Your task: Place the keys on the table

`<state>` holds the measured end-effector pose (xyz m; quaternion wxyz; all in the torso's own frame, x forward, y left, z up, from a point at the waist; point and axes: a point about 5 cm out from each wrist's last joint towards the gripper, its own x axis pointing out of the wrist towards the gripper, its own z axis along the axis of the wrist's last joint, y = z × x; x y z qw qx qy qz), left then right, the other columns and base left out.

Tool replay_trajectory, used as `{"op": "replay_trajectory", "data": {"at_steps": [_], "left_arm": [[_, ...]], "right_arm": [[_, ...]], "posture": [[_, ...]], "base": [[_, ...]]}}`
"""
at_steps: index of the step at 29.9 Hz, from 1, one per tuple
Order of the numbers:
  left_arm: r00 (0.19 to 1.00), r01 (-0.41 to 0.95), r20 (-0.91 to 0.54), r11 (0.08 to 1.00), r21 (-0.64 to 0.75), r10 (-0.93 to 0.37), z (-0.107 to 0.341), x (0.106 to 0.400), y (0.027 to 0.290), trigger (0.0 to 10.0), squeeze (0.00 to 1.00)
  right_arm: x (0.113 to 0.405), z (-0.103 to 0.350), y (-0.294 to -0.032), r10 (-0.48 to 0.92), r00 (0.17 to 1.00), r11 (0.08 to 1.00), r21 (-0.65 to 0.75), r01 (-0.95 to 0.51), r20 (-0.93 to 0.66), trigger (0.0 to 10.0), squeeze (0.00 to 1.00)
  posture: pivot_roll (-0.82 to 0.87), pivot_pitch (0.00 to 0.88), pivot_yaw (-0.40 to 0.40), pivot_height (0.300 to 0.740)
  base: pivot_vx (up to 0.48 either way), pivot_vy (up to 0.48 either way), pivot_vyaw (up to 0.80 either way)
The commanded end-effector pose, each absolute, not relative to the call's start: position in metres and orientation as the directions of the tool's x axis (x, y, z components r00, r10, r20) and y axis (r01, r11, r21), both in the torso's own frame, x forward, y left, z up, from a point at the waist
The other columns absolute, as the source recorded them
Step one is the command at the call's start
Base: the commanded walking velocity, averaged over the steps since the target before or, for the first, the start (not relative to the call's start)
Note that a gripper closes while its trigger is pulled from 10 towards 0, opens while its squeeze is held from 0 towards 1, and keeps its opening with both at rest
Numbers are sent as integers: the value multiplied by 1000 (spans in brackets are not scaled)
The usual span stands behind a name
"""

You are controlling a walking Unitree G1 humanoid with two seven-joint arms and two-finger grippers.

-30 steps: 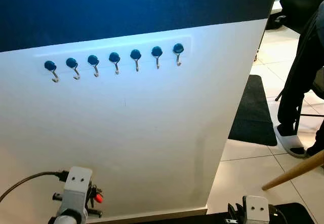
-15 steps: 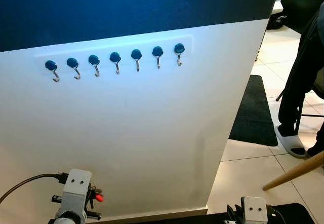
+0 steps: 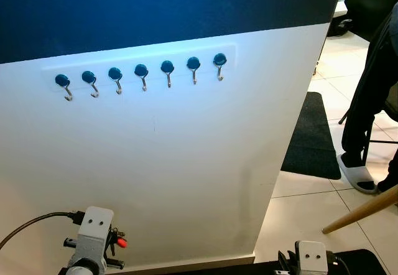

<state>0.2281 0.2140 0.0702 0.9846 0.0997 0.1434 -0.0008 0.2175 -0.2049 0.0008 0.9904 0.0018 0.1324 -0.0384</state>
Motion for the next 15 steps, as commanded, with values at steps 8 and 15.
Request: {"op": "replay_trajectory", "data": {"at_steps": [8, 15], "left_arm": [[927, -33, -361, 980, 197, 104, 48, 214, 234, 10000, 0], [906, -51, -401, 976, 212, 135, 35, 207, 240, 10000, 0]], "right_arm": [[204, -15, -211, -91, 940, 996, -32, 85, -328, 10000, 0], [194, -28, -217, -113, 914, 994, -53, 100, -390, 10000, 0]], "posture": [[91, 171, 105, 740], [93, 167, 100, 740]], "base": [[0, 0, 0], [0, 0, 0]]}}
